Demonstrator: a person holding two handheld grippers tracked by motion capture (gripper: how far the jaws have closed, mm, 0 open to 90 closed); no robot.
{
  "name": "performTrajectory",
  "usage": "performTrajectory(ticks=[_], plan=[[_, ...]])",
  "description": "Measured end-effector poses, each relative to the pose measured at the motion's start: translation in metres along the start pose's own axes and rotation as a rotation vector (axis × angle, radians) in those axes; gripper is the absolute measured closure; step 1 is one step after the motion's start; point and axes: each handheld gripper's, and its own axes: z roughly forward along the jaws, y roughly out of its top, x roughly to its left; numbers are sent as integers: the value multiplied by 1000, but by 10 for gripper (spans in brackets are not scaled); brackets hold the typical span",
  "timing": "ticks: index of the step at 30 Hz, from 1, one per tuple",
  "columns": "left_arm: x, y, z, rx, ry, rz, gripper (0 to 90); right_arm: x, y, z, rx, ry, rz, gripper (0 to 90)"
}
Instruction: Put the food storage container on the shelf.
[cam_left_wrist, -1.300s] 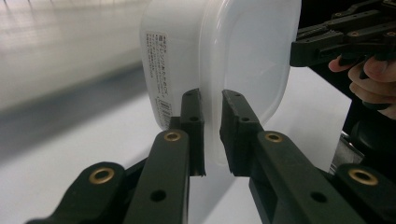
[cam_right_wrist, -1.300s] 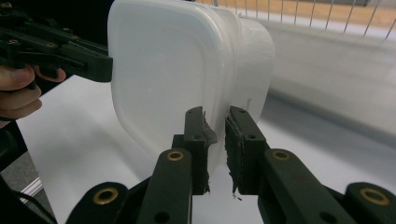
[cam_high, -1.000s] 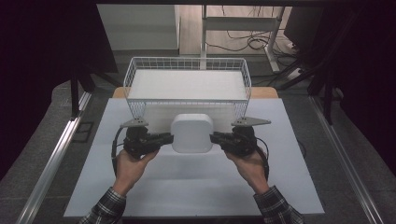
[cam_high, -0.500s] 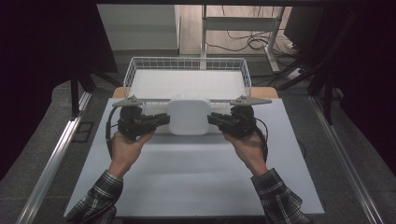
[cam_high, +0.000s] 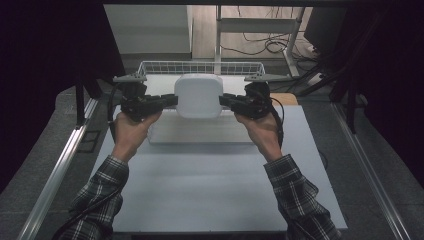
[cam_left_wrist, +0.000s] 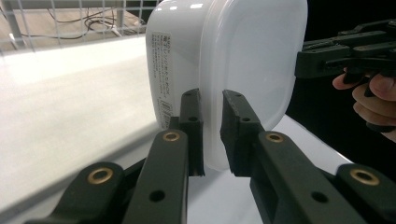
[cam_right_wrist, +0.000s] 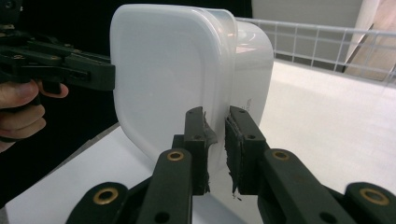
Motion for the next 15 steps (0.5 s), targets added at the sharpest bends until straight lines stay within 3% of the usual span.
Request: performTrajectory(ticks=[15], plan=[[16,12,20,14,8,-49,763,-18,16,18,25,-35,35,768]])
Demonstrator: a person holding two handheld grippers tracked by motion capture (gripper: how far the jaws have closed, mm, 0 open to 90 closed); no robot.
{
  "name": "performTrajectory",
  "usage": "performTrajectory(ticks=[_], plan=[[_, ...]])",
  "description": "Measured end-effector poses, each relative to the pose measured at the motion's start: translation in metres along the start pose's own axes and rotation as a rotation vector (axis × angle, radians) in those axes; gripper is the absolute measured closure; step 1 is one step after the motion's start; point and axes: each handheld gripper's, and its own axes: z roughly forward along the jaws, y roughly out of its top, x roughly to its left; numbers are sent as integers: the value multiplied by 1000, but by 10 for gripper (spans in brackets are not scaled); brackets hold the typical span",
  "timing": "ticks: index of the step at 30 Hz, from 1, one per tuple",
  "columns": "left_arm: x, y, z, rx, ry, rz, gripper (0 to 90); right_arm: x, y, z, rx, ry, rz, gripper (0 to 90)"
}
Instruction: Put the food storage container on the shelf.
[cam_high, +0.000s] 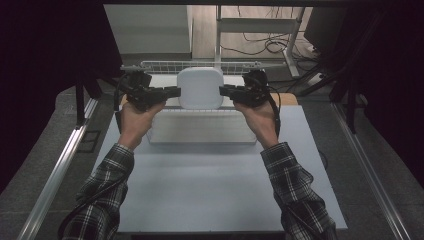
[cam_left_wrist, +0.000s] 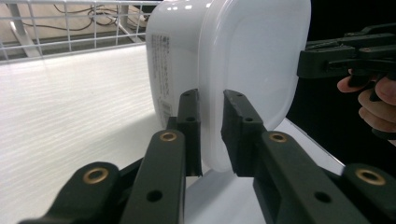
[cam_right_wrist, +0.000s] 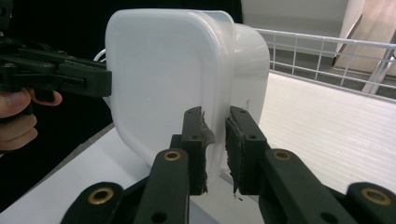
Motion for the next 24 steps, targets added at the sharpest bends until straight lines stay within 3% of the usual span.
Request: performTrajectory(ticks=[11,19,24], plan=[[5,5,4,-20,-29,-28,632,-1,4,8,4,-7,6,684],[2,8,11,13,25,3,570,-4,6,15,22,-20,5,596],[0,10,14,25,38,21,571,-10,8,17,30,-19,18,595]])
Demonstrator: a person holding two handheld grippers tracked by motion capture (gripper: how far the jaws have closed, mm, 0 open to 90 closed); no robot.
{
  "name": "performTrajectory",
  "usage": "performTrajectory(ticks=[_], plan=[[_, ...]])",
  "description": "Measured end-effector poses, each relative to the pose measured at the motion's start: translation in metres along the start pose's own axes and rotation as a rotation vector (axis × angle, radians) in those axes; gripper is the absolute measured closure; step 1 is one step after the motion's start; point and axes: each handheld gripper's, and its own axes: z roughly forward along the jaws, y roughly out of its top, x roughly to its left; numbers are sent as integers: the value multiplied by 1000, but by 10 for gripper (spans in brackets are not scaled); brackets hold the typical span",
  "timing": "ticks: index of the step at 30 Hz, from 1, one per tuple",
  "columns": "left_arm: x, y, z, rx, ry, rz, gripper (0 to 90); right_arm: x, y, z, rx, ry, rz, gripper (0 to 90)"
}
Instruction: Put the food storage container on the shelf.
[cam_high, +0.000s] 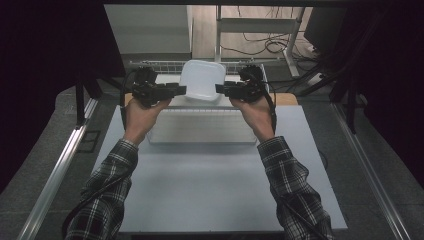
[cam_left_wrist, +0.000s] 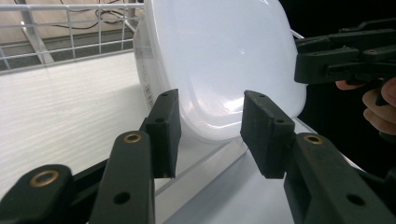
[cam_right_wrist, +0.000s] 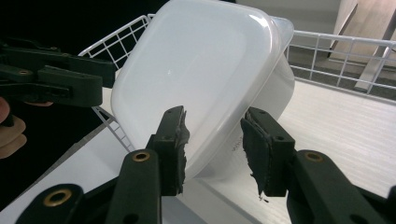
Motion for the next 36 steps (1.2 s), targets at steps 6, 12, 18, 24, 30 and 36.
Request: performTrajectory(ticks=[6,12,18,24,30,36], plan=[[4,5,2,-27,77,-4,505,-3,3,3,13,-3,-18,597],[8,5,11,-10,69,-13,523,-2,7,8,10,-39,-44,547],[6,10,14,-13,83,-13,499,0,11,15,11,-103,-91,538],[10,14,18,-24,114,-24,478,1,13,17,-1,-112,-80,545],[14,20,22,-19,129,-24,485,3,15,19,-6,-120,-74,549],[9,23,24,-7,174,33,469,2,15,20,-16,-133,-56,538]])
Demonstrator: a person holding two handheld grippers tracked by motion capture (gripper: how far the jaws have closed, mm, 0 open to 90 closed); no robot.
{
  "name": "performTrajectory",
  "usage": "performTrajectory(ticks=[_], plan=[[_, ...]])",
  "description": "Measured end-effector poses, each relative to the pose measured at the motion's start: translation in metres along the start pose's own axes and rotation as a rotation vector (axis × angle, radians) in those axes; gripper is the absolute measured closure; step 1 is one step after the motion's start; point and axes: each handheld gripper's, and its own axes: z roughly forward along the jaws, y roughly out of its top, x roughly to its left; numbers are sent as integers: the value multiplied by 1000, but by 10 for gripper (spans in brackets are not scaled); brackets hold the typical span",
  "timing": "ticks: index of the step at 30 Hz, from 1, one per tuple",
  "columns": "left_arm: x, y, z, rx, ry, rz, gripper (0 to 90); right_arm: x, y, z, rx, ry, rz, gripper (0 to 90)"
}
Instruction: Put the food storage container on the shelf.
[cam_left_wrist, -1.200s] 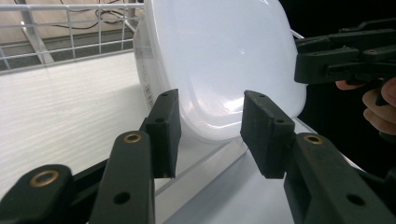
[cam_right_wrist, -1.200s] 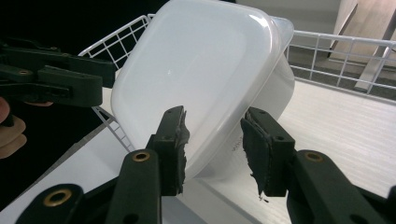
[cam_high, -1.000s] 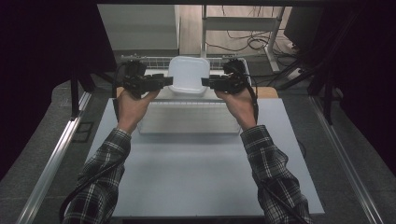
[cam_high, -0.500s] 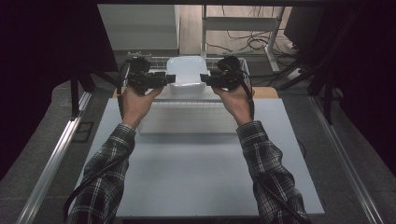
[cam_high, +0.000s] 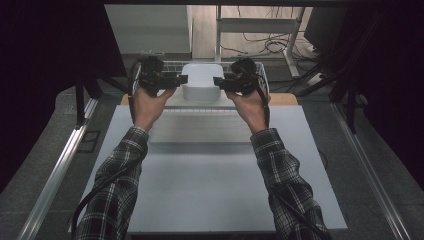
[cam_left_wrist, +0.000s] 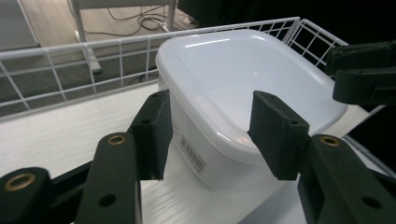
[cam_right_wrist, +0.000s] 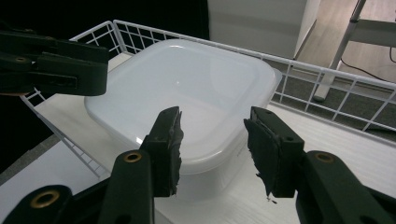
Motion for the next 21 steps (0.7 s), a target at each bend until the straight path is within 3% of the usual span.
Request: performTrajectory(ticks=[4,5,6,7,8,9,15,21], plan=[[-4,-2,-3,-9,4,28,399,-3,-2,-3,-14,12,10,487],[-6,-3,-4,-9,-11,38,374,-5,-3,-5,-20,35,10,431],[-6,-3,-4,-9,-11,38,354,-5,-3,-5,-20,35,10,431],[-7,-6,-4,-7,-38,45,325,-5,-5,-6,-27,49,7,349],[-7,-6,-4,-7,-38,45,298,-5,-5,-6,-27,49,7,349],[-8,-8,-5,-6,-65,64,271,-6,-7,-7,-35,68,0,282],[-14,-19,-6,8,-105,94,155,-5,-18,-10,-49,86,-13,137],[-17,-27,-8,10,-119,110,82,1,-27,-14,-47,88,-57,68]])
